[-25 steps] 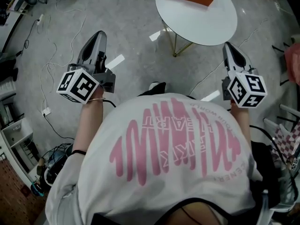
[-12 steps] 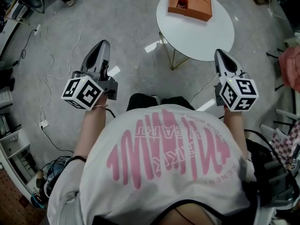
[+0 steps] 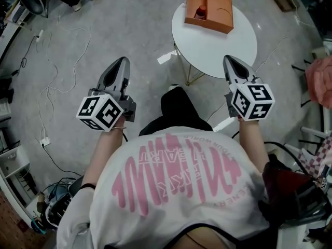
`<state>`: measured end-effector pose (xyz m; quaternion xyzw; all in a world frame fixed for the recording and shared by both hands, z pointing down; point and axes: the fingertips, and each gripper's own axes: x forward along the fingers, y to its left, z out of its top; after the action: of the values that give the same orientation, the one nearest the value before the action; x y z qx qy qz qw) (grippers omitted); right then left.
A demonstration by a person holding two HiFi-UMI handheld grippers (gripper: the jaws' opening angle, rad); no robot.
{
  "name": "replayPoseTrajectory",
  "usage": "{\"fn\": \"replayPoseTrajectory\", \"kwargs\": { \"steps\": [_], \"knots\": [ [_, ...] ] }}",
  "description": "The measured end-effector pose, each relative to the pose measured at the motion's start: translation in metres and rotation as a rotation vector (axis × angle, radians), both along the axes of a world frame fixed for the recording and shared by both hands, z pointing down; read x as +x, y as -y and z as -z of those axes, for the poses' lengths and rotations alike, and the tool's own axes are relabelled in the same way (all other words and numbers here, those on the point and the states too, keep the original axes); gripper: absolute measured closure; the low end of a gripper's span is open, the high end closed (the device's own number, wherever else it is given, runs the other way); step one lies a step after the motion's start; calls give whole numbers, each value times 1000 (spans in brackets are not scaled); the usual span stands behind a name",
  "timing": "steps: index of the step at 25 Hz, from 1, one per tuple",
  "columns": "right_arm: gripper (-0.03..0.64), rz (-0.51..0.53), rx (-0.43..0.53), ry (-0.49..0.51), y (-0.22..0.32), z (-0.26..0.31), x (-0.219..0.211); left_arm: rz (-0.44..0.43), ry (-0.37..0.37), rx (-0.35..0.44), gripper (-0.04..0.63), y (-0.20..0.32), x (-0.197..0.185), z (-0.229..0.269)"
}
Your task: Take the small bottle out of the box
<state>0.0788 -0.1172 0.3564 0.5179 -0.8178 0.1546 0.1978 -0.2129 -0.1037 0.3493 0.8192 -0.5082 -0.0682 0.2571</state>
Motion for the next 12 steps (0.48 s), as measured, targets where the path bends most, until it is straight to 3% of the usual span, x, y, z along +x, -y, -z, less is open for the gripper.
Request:
{"fn": "replayPoseTrajectory", "kwargs": {
  "steps": [12],
  "knots": [
    [614, 75, -36, 21, 104, -11, -18, 11, 0, -53, 589, 78, 20, -10]
  ]
}}
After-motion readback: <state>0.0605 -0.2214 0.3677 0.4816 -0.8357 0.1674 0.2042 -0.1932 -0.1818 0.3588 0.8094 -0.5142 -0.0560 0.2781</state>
